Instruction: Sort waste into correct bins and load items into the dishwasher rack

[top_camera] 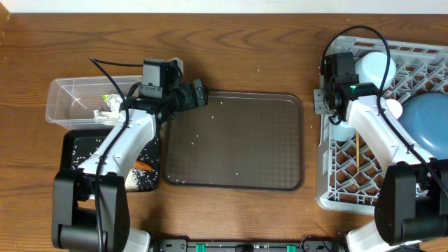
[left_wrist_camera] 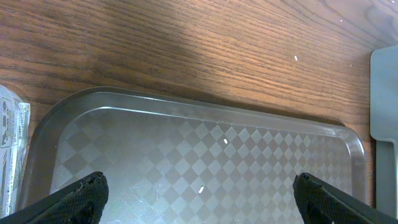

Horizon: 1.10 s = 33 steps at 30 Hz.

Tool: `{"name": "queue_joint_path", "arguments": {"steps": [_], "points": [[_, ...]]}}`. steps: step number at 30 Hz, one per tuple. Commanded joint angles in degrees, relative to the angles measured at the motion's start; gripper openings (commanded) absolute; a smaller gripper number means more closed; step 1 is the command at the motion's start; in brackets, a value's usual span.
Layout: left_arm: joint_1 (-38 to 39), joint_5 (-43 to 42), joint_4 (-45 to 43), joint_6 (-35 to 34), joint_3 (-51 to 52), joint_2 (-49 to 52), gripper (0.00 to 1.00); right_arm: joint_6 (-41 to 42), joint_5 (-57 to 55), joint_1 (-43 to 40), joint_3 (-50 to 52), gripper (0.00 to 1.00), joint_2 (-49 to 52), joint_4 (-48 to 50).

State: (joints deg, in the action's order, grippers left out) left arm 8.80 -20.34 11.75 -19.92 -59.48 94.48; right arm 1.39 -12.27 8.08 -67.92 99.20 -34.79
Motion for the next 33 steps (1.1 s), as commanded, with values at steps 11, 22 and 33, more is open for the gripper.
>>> {"name": "queue_joint_path", "arguments": {"steps": [11,22,33], "points": [[0.1,0.7,0.0,-0.1,0.3,-0.2,0.98,-11.0,9.0,1.0,1.0,0.01,1.1,-2.3],[0.1,0.7,0.0,-0.1,0.3,-0.2,0.98,-13.9,11.0,2.8,1.0,0.01,1.1,-2.0],[0.1,0.7,0.0,-0.1,0.3,-0.2,0.98,-13.7,11.1,4.2,1.0,0.01,1.1,-1.6]]}}
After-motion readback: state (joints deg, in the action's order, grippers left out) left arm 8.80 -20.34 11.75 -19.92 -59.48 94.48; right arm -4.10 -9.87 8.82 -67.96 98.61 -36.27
